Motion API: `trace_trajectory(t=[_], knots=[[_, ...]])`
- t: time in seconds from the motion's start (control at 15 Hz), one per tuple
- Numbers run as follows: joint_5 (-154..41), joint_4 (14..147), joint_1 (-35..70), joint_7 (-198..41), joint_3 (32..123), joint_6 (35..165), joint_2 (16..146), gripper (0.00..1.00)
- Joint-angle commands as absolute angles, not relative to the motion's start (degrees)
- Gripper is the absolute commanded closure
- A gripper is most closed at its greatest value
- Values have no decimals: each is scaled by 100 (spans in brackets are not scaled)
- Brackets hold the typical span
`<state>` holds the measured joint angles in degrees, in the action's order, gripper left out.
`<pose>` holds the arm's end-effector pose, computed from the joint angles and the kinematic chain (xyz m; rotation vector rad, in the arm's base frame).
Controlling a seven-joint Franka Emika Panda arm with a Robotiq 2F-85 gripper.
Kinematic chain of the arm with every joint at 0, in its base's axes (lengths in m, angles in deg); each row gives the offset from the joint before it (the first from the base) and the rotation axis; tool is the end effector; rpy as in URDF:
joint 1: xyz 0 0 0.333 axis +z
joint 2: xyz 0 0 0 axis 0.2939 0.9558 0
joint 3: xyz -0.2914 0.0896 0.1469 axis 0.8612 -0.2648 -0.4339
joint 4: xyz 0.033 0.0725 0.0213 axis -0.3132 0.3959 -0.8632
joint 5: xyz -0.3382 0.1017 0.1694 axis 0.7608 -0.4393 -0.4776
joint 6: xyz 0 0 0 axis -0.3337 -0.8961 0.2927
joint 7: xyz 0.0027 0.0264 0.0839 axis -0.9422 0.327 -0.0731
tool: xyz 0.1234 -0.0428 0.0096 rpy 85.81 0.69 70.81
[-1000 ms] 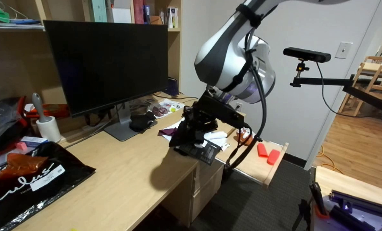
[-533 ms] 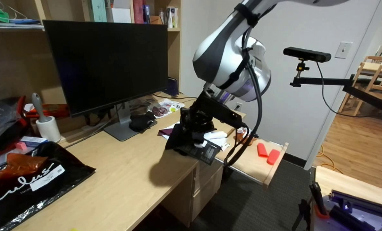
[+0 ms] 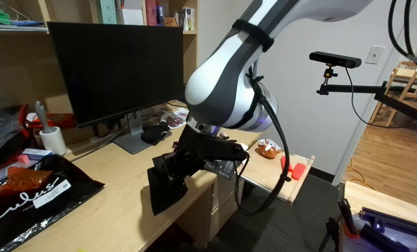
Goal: Move the green packet and black bag from the sliding tray to the left side of the table
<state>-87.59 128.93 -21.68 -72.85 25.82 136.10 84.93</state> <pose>0.5091 0.0607 0.2182 -2.6767 0.5052 -0.2471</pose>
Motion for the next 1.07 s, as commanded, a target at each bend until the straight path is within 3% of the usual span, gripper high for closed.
trace_trajectory(t=[0.0, 0.27, 0.33, 0.6, 1.0], knots=[[-8268, 12623, -1008, -7055, 3390, 13242, 8684, 93], [-7277, 12635, 794, -7669, 5157, 13538, 8512, 94], [-7973, 12597, 468, -7152, 4682, 13328, 8572, 93], [-7983, 12589, 731, -7235, 4906, 13360, 8589, 93], [-6930, 12374, 2216, -7852, 6290, 13714, 8856, 93]])
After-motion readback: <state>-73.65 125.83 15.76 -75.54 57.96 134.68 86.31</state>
